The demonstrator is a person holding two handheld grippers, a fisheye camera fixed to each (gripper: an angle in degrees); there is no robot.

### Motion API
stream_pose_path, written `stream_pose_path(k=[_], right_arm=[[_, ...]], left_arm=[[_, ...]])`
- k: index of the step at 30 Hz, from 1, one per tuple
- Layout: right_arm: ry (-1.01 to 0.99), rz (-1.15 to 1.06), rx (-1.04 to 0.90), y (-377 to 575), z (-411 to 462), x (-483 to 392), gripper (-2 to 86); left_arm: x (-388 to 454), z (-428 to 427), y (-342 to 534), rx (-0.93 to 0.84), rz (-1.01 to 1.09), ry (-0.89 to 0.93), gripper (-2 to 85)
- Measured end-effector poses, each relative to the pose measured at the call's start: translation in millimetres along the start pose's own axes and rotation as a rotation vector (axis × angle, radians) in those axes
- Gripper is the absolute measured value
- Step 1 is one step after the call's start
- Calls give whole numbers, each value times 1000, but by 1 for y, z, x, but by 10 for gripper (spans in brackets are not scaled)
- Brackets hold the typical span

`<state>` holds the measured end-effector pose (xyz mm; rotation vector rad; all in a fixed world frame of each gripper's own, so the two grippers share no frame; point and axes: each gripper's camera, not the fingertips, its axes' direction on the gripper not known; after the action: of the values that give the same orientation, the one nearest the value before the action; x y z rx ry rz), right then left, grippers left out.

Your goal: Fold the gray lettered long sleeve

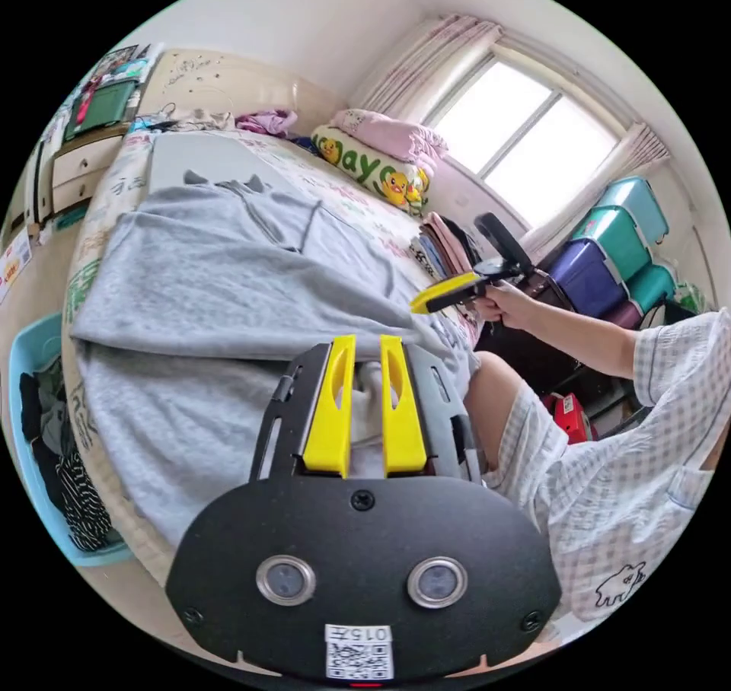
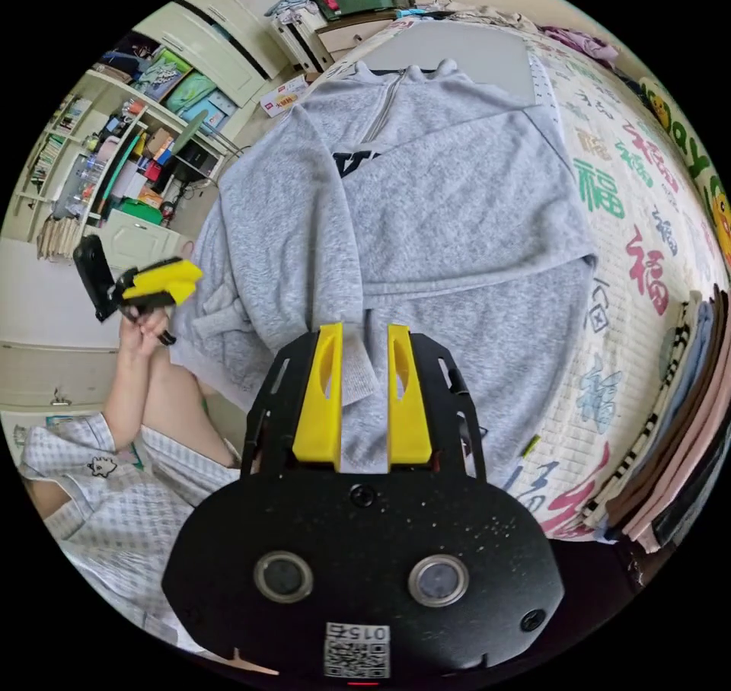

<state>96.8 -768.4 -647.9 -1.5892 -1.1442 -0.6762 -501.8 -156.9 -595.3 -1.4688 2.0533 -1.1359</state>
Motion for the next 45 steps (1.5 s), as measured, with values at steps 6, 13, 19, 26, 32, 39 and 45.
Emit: stream_pose_path(k=[6,13,19,26,32,39,45], right_arm=[[-122,19,16,-3,22,-1,74],[-52,47,50,6,15,-10,14],[47,30,59,3,10,-28,-2],[213,-21,10,-14,32,-48,-5],[201,-17,-76,-47,31,-58,-4],[224,-27,-158,-85,33,-71,-4],[263,-45,-234,-121,37,-84,-4]], left_arm=[[94,79,-17,-63,2,-142,96],[100,162,-40,-234,-152,-191,75],[123,205,-45,-329,-138,-343,13],[128,248,-71,-443,-178,-337,-1],[133,281,-93,-527,-167,-351,1],[148,312,-109,-558,-98,-414,2],[154,344,-133,-672,-39,-451,3]])
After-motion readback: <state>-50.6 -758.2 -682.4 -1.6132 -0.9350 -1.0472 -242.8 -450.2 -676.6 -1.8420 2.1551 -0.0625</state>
